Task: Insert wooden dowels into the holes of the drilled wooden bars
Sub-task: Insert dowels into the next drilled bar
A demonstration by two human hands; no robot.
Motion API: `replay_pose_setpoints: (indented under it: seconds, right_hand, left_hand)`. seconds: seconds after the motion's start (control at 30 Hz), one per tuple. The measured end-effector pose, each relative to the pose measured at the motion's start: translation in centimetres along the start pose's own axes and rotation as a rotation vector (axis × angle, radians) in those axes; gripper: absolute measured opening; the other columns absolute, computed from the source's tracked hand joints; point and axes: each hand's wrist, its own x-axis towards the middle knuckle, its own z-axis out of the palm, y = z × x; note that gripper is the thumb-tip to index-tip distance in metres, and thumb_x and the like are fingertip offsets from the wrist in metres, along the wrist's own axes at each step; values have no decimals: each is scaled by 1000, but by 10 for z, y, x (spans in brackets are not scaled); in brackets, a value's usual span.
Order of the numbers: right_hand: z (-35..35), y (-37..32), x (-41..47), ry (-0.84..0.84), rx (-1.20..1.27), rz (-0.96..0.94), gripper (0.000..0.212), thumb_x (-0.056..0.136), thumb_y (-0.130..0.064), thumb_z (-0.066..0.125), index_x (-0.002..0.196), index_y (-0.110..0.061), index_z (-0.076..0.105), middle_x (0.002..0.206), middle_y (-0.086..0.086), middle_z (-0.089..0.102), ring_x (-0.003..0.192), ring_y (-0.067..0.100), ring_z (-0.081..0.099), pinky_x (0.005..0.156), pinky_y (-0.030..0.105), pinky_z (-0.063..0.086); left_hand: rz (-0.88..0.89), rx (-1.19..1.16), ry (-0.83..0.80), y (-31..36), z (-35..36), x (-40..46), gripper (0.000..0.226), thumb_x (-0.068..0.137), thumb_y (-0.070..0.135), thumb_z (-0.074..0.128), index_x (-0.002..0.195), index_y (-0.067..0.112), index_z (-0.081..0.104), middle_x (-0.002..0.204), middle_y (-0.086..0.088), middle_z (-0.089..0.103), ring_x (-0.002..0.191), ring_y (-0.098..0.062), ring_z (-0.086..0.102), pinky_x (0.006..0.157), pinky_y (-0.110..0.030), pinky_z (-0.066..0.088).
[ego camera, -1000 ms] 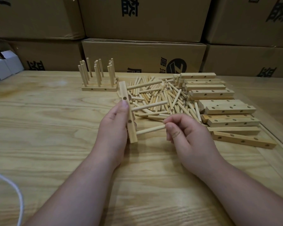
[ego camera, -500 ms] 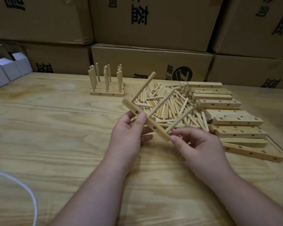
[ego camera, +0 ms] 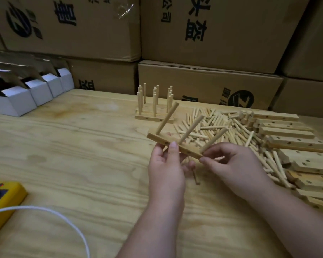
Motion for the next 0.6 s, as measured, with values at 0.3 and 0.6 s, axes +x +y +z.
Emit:
replay_pose_setpoints:
  seconds: [0.3,0.6]
  right_hand:
    - [36,-7,67,-82,97,-16,10,76,-24,87,75,-30,80,85,-27,73,85,-14,66,72,4,47]
    - [72,-1,151,-118,-235,15,7,82,-31,80,78,-30,75,92,-14,73,83,3,64,65,17,46]
  left_hand:
    - [-39,-234,247,10,-6,10,47,105,17,52,150,24,45,113,10,69,97,-14,75,72,-31,63]
    - [-61,-245,268,13,-4,7,38,103,19,52,139,30,51,110,2,77,92,-19,77,69,-34,63]
